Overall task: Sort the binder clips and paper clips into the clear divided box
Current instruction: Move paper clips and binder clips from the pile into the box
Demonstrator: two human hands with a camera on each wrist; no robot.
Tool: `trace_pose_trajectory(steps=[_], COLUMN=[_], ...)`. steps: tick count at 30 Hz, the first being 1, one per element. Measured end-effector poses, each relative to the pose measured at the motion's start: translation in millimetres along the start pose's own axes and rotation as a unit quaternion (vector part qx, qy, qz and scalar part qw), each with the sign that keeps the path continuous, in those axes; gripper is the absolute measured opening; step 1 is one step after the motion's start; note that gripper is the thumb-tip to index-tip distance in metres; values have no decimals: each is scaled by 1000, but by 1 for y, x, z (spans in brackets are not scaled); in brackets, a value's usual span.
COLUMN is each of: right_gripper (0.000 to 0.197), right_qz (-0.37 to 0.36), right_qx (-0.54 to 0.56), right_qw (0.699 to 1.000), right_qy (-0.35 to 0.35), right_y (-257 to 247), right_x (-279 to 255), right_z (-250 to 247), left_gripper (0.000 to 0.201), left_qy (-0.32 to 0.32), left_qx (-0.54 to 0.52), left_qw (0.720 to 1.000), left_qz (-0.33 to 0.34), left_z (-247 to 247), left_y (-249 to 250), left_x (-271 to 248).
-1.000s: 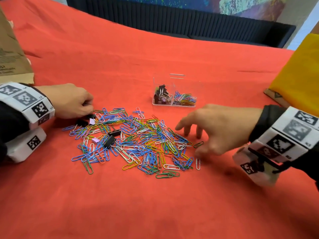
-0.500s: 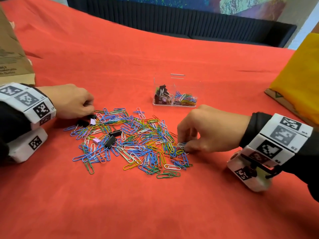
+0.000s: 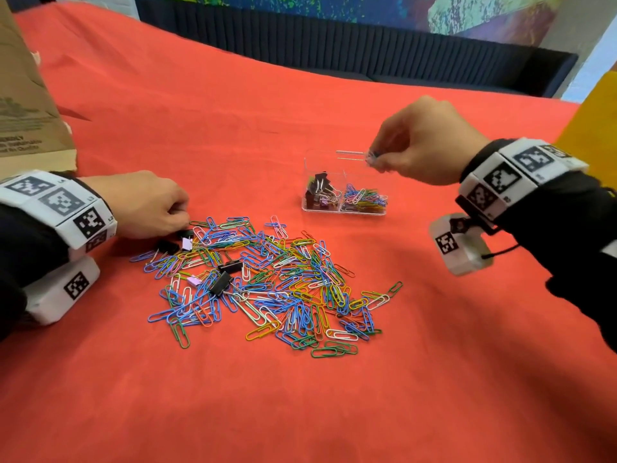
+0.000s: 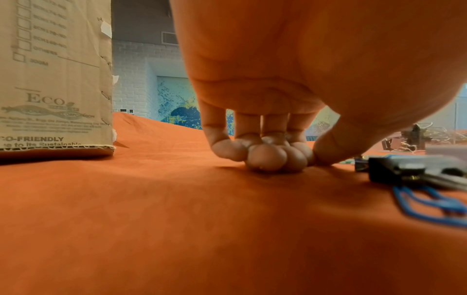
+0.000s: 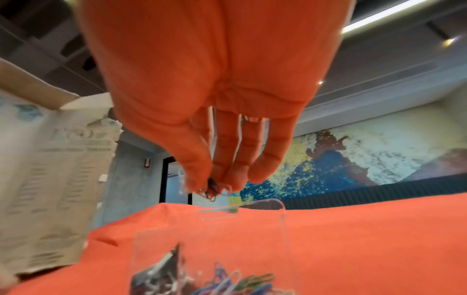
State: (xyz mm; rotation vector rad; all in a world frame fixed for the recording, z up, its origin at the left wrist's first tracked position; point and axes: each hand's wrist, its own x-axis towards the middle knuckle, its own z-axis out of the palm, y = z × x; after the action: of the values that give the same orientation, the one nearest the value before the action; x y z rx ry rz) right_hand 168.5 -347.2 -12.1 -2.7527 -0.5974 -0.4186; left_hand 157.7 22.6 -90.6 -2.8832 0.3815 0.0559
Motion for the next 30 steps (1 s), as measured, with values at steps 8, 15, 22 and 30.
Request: trace_pose_trajectory(steps=[8, 15, 22, 30], right_gripper=[9, 4, 18, 29], right_qz=[54, -13, -55, -99], right_qx=[-49, -79, -81, -79], right_qw=[997, 996, 958, 958], right_qy=[1, -38, -270, -258], right_y=[8, -2, -23, -52], right_x=[25, -12, -76, -113], right_z=[19, 6, 20, 17], left_gripper=[27, 27, 27, 28], left_qy=[5, 3, 3, -4], left_qx=[1, -2, 4, 13], left_qw=[1000, 1000, 1000, 1000], left_qz=[6, 3, -3, -3], left_z=[0, -2, -2, -3], left_y=[0, 0, 1, 3], left_x=[1, 0, 1, 0])
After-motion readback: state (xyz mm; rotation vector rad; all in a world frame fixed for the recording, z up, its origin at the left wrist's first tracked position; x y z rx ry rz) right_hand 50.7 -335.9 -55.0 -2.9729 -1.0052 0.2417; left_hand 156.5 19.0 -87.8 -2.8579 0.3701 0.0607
